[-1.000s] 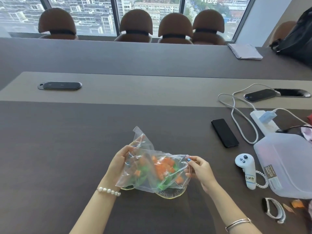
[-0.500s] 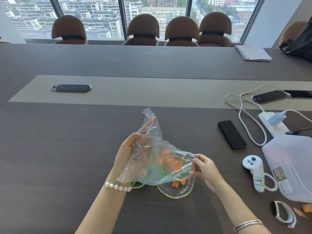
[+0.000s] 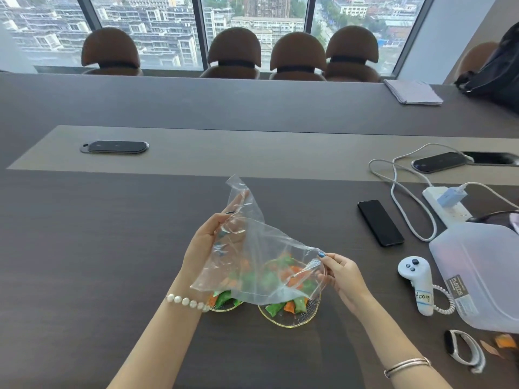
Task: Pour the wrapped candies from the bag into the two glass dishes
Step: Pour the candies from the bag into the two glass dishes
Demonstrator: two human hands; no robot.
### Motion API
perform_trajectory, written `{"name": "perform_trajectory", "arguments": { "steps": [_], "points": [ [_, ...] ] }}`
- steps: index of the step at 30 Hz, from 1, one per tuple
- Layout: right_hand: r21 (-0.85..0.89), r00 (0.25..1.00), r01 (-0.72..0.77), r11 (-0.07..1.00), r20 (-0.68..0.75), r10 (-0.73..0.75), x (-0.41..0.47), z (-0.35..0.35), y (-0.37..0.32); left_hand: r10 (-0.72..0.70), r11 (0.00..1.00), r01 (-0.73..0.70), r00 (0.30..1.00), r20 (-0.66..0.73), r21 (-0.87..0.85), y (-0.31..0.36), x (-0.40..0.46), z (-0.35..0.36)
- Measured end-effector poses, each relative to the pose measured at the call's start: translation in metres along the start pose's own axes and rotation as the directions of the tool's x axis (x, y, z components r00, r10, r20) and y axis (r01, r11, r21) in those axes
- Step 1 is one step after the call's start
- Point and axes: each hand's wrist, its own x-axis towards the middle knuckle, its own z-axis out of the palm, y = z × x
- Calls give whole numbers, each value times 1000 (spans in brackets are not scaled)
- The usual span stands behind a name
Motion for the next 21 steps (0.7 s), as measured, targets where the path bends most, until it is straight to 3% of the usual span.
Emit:
{"name": "perform_trajectory", "arguments": {
  "steps": [4, 10, 12, 14, 16, 18, 21],
  "points": [
    [48, 999, 37, 998, 7, -38, -5, -2, -5, 76, 993, -70, 995, 58, -94, 0, -6, 5],
    [100, 999, 51, 994, 7, -52, -5, 0, -6, 47, 985, -21, 988, 149, -171, 2, -9, -12],
    [28, 998, 67, 997, -1, -67, -5, 0, -4, -15, 993, 39, 979, 201, -115, 2, -9, -30],
    [-103, 996, 76, 992, -31, -79, -3, 0, 1, -28, 990, 34, 999, -41, 134, -4, -7, -57],
    [-193, 993, 92, 977, -50, -103, 0, 2, 3, 74, 953, 16, 956, -284, 304, -10, -6, -82],
    [-246, 988, 128, 961, -58, -146, 0, 7, -1, 149, 936, 2, 902, -404, 351, -10, -12, -98],
    [-266, 968, 216, 940, -68, -241, 0, 25, -10, 230, 879, 22, 855, -464, 477, -2, -23, -121]
  ]
}}
